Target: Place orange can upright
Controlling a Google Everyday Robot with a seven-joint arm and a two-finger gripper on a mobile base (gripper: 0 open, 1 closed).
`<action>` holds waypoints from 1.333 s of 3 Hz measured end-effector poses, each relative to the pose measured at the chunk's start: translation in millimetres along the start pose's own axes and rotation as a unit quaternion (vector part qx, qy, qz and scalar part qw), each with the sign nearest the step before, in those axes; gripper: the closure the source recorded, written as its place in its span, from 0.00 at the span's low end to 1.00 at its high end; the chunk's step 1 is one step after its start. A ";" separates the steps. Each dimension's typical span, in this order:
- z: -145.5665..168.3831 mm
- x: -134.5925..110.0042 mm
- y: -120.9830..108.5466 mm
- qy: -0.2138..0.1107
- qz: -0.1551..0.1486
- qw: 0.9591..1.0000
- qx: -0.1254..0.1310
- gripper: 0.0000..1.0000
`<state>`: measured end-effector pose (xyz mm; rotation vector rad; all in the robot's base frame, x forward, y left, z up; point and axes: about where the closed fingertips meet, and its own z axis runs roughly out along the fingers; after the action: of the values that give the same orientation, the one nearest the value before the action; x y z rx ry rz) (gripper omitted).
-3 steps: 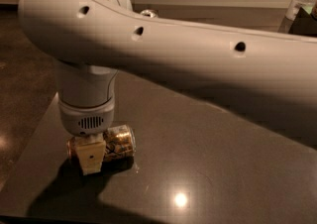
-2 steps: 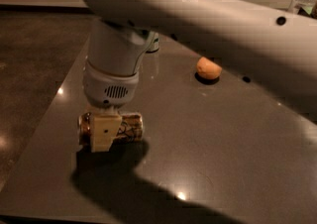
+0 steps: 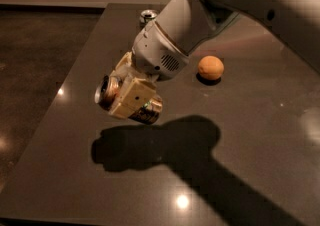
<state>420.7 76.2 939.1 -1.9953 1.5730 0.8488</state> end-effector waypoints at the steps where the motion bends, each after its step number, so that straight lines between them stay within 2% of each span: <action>1: -20.8 -3.8 -6.9 -0.103 0.020 0.993 0.059 1.00; 2: -31.6 -2.3 -13.6 -0.153 0.036 0.982 0.104 1.00; 3: -39.8 3.3 -16.8 -0.215 0.048 0.967 0.132 1.00; 4: -40.4 9.2 -18.5 -0.254 0.047 0.958 0.127 1.00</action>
Offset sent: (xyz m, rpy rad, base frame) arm 0.0349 -0.0352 0.0306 0.4631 -0.0348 -0.3318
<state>447.6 46.6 960.7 -1.3889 1.3946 1.0360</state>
